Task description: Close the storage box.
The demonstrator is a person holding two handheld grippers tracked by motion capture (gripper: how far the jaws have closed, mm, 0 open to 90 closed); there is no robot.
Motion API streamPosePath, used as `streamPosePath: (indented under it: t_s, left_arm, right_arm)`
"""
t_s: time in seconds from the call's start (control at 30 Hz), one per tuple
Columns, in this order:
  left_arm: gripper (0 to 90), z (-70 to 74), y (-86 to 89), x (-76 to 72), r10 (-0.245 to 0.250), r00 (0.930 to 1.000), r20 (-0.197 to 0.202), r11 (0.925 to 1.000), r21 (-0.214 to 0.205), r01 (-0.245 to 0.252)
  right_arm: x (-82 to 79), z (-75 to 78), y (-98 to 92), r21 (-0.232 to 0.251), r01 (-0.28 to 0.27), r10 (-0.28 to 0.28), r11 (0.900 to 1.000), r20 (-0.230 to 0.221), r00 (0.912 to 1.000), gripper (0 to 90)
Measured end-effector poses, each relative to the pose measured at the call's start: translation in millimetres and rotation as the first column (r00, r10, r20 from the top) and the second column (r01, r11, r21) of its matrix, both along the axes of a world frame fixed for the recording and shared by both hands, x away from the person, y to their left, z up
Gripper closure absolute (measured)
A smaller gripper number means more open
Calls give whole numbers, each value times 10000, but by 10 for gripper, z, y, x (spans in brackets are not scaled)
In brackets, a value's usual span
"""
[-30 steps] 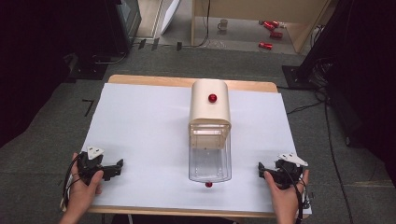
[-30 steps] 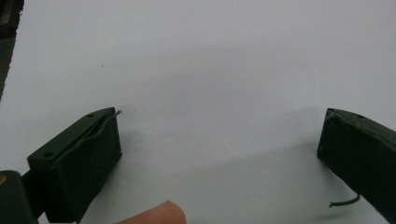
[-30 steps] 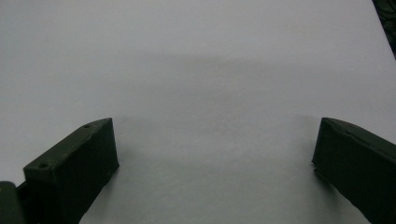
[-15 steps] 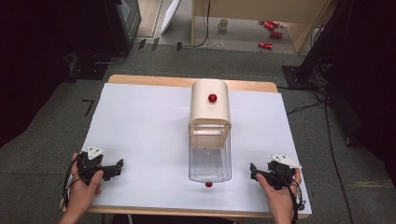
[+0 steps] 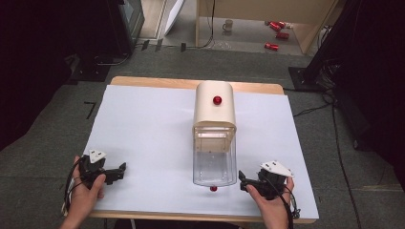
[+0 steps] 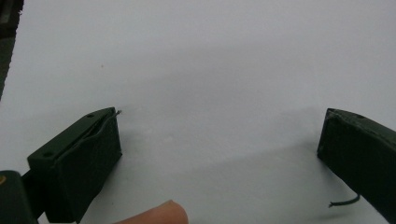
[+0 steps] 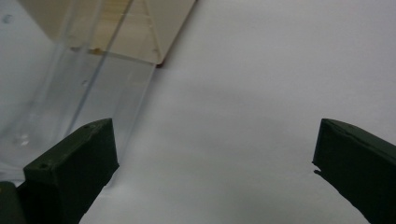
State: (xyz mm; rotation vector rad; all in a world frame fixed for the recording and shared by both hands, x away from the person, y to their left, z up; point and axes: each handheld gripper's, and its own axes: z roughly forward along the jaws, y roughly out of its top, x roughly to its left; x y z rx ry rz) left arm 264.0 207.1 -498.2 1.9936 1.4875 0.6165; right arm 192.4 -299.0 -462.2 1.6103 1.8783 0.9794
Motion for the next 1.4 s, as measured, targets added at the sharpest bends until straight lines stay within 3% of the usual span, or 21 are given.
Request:
streamPosePath:
  t_s: [0.1, 0.27, 0.37, 1.03, 1.4]
  left_arm:
    - [0, 0, 0, 0, 8, 10000, 5, 10000, -2, -8]
    - [0, -1, 0, 0, 7, 10000, 5, 10000, -7, -7]
    - [0, 0, 0, 1, 6, 10000, 4, 10000, -5, -6]
    - [0, -1, 0, 1, 8, 10000, 3, 10000, -6, -8]
    - [0, 0, -1, 0, 9, 10000, 4, 10000, -6, -9]
  right_arm:
    - [-58, 68, 85, 97, -351, 351, 9993, 57, 9994, 0]
    - [-109, 120, 127, 13, -399, 399, 9992, 120, 9991, 1]
    - [-144, 168, 98, 343, -503, 494, 9981, 260, 9984, 0]
    - [-282, 295, 134, 208, -936, 929, 9954, 301, 9952, 4]
    - [-354, 116, 189, 243, -1444, 1448, 9892, -128, 9894, 3]
